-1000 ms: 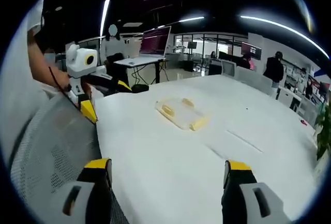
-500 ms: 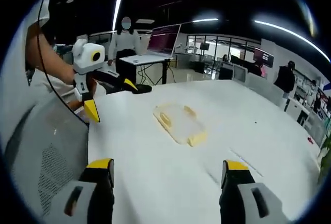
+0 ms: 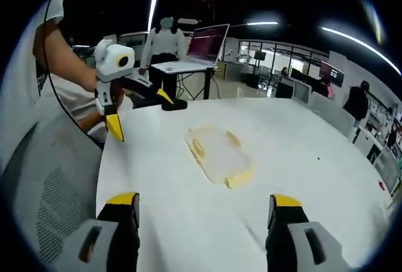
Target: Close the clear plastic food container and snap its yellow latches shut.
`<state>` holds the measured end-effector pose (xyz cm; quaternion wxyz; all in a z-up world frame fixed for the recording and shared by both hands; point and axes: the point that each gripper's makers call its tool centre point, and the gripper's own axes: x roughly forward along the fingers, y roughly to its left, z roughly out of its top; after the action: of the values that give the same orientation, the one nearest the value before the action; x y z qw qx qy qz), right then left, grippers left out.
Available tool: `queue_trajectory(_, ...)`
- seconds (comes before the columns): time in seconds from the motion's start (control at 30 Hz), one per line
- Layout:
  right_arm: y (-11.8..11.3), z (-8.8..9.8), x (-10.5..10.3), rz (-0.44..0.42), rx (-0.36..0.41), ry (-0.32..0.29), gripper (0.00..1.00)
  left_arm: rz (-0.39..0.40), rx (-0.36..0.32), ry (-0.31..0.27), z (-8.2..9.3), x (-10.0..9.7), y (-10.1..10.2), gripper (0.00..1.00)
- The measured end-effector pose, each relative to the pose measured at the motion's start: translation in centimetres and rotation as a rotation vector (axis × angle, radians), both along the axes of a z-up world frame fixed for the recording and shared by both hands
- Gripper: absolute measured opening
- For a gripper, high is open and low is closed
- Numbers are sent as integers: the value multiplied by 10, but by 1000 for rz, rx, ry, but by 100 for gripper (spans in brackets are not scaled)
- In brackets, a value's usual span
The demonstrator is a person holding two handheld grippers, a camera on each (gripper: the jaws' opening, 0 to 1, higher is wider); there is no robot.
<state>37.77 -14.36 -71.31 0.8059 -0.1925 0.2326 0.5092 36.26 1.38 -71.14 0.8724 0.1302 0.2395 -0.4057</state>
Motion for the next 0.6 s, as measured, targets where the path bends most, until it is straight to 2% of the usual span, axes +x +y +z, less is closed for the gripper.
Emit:
queue_trajectory(0.37, 10, -7, 14, 70, -43, 0, 83, -44, 62, 6, -9, 13, 14, 87)
queue_trajectory(0.6, 12, -9, 26, 84, -55, 1, 83, -63, 90, 2, -10, 23, 19, 86)
